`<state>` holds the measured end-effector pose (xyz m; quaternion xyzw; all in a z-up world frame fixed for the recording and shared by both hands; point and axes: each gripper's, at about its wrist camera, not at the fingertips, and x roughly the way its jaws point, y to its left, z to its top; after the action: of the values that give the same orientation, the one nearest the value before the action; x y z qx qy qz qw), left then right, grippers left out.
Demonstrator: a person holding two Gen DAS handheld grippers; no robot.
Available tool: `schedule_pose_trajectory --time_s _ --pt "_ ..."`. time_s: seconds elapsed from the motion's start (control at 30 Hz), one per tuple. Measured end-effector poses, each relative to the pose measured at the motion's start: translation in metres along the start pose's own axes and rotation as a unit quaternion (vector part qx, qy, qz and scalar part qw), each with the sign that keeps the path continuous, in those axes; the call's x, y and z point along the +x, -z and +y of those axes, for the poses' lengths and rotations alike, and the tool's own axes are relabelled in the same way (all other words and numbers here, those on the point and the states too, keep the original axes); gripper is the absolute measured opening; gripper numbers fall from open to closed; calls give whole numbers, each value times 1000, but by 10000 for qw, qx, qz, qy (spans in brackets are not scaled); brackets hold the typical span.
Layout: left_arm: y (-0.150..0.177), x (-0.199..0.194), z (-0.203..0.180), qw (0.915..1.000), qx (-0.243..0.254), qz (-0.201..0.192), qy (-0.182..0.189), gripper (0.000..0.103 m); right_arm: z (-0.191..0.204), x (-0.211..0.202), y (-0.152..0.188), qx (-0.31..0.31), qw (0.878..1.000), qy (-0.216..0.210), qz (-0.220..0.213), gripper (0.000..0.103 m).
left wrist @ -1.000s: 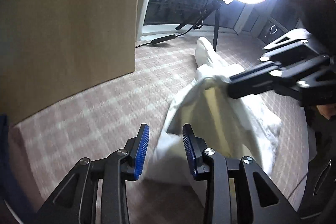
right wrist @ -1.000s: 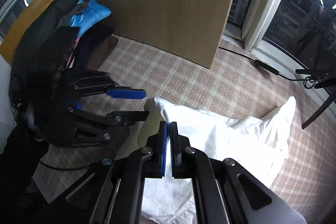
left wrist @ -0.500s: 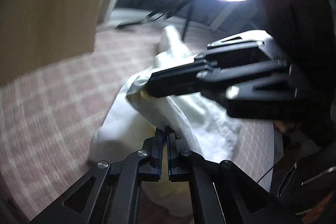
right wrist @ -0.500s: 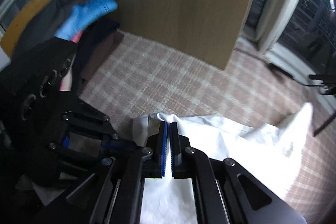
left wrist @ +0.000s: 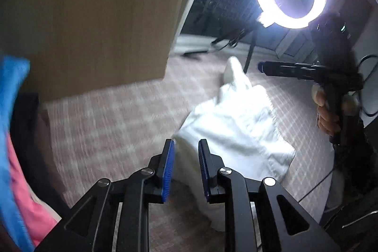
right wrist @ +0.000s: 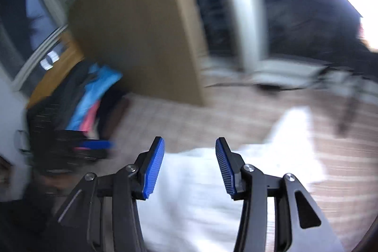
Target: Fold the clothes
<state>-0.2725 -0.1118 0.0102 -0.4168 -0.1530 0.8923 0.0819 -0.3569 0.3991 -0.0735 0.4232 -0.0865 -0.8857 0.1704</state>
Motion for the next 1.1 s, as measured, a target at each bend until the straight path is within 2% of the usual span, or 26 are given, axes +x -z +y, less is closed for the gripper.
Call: schedule_pose_trajectory --time_s 0.07,0.13,0.17,0.23,0.27,0.33,0.37,0.43,0.5,0.6,0.7,0.77,0.8,0.9,0.97,1.0,1.03,1.1 --pt "-3 10 -15 9995 229 36 232 22 -17 13 12 58 9997 113 205 43" --pt "-6 38 -25 9982 400 304 317 22 -33 27 24 116 9988 216 423 35" --pt "-6 54 -26 9976 481 440 237 22 -42 34 30 145 9981 268 532 28" --pt "-6 85 -25 9955 635 707 19 22 -52 56 43 40 9934 817 799 13" --pt "-6 98 -23 9939 713 833 -137 22 -58 67 50 -15 9896 1096 932 0" --pt "-3 124 -12 9881 779 1142 -675 22 -75 81 60 277 9864 1108 1183 0" --pt "-4 127 -8 9874 730 1188 -752 22 -75 77 59 344 9876 1071 1092 0" --pt "-8 115 -3 9898 589 1091 -696 22 -70 53 54 325 9900 1079 854 3" --pt "-10 87 -7 9922 573 858 -702 22 -60 17 51 244 9925 1088 495 16" --pt "-2 46 -24 9944 646 656 -512 24 -45 -23 63 200 9961 798 313 19" --pt "24 27 -54 9939 842 710 -85 25 -23 -23 89 48 9955 830 457 23" --pt "48 30 -72 9906 1001 907 231 29 -17 -11 109 -110 9930 950 688 29" --pt "58 38 -78 9887 1076 1011 272 29 -13 -5 120 -188 9915 1010 803 29" --pt "89 71 -71 9827 1289 1327 8 28 -17 27 151 -319 9821 1325 1297 30" --pt "88 74 -61 9844 1152 1320 144 27 -14 26 153 -488 9798 1542 1177 37" --pt "82 71 -57 9855 1060 1322 110 25 -13 20 151 -459 9801 1556 1146 37" --pt "75 60 -54 9873 1011 1224 -79 21 -13 14 149 -425 9804 1566 1118 37" --pt "67 34 -51 9905 989 937 -177 21 -11 -1 145 -340 9827 1541 972 37"
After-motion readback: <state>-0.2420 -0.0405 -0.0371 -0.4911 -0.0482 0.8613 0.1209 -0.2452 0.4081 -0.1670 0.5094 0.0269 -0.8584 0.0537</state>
